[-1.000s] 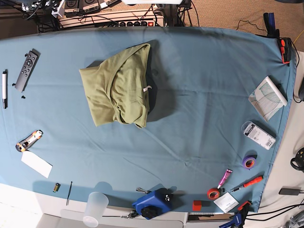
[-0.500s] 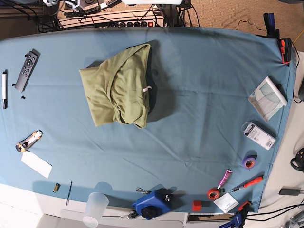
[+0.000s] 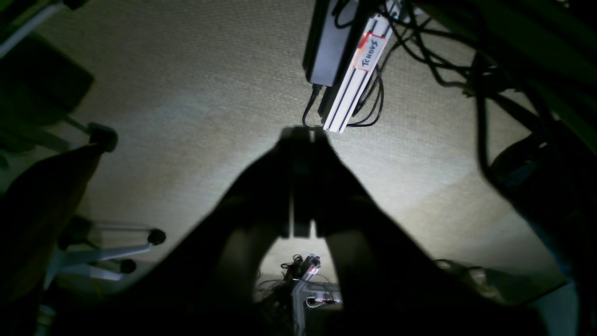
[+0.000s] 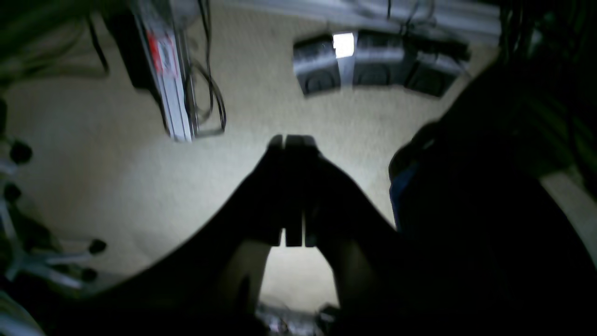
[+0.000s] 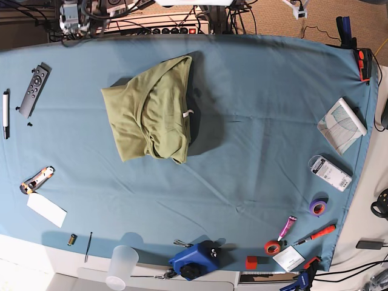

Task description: Layout the t-shirt on the table in an organized manner, then fold the t-shirt properly

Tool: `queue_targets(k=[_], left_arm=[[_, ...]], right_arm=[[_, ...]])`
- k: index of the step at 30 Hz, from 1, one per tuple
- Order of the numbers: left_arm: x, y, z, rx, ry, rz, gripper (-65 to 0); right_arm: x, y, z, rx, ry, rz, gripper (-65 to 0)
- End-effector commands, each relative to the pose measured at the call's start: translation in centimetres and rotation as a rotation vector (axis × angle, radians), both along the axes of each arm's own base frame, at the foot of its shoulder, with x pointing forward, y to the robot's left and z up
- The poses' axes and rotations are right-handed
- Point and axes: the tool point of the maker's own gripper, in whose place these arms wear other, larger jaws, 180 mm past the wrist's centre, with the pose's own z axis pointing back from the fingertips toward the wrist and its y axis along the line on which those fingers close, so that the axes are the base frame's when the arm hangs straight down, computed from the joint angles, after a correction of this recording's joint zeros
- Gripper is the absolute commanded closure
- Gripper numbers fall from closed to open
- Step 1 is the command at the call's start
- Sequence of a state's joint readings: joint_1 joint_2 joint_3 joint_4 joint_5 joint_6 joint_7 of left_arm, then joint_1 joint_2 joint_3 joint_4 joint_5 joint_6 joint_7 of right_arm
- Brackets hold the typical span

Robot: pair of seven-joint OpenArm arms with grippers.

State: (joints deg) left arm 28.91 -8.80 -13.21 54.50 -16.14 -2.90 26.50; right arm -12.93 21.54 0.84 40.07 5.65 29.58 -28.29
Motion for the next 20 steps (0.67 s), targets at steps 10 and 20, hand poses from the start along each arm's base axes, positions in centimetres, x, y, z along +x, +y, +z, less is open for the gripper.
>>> queue_targets(k=[10, 20], left_arm=[[-1.4, 0.4, 0.2, -0.003, 0.057, -0.006, 0.0], [-1.4, 0.4, 0.2, -0.004, 0.057, -0.006, 0.0]], right_arm=[[3.1, -2.3, 1.3, -0.061, 0.075, 0.018, 0.0], [3.3, -6.2, 2.8, -0.131, 0.077, 0.023, 0.0]])
